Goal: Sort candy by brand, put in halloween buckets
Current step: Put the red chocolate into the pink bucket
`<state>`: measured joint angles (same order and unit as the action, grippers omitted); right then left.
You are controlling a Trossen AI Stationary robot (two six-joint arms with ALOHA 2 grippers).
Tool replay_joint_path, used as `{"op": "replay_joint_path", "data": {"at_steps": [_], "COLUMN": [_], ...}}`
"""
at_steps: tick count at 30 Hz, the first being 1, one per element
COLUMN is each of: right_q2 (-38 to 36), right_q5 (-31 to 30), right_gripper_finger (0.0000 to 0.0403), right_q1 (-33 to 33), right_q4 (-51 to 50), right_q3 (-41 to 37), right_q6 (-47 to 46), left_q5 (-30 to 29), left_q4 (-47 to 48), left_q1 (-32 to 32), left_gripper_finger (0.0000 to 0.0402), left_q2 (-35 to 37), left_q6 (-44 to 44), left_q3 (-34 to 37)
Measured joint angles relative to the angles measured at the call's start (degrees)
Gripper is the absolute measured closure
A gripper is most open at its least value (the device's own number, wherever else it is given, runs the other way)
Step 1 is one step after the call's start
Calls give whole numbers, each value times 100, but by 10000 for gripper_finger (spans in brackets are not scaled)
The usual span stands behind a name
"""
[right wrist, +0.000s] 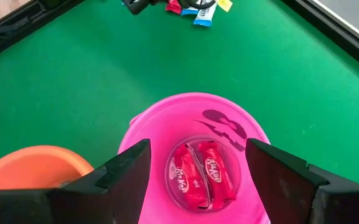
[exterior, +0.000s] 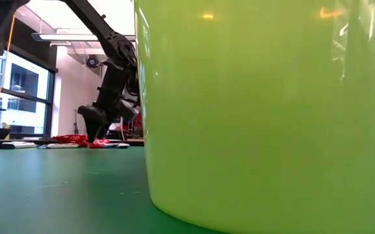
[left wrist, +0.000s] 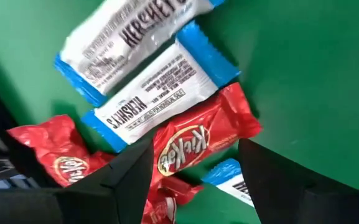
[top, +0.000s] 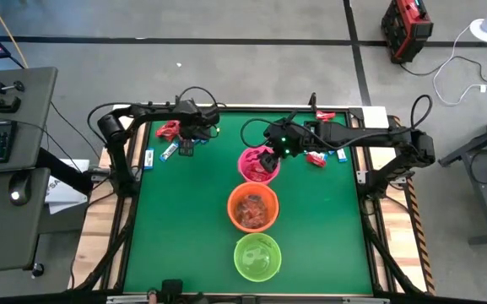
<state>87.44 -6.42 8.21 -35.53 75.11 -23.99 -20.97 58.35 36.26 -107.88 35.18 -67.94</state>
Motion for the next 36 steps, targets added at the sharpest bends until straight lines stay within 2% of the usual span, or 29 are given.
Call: {"op": "replay_joint_path", "data": {"at_steps": [6,9,13,15,17,22,25,30,32,36], "right_q2": [0,0,1,0,-50,-510,-880,-1495,-1665,-1899], "right_q5": [-2,-2,-3,-3,-43,-494,-686,-1226,-1420,-1561], "right_gripper_finger": [148,148,148,148,148,148,148,148,148,148], "right_q1": [0,0,0,0,14,122,172,190,192,190], "right_q4": [-19,-31,-81,-198,-532,-1184,-1406,-1760,-1901,-2001], "right_q3": [0,0,-2,-2,1,33,33,12,-41,-162], "right_q6": [-157,-163,-149,-58,93,155,147,38,-49,-252], "left_q5": [14,65,211,512,859,1323,1928,3416,3612,3611], "left_q4": [37,35,221,339,499,792,644,-799,-1635,-3201], "left_q1": [78,63,15,12,10,-119,-335,-994,-1376,-2137], "left_gripper_finger": [177,198,287,349,384,380,393,395,395,395], "left_q2": [-291,-312,-233,-103,86,867,1499,2441,2650,2754], "left_q6": [-38,-41,-374,-650,-938,-1574,-2023,-3004,-3503,-4106], "left_q3": [2,62,66,66,66,66,64,66,61,61]}}
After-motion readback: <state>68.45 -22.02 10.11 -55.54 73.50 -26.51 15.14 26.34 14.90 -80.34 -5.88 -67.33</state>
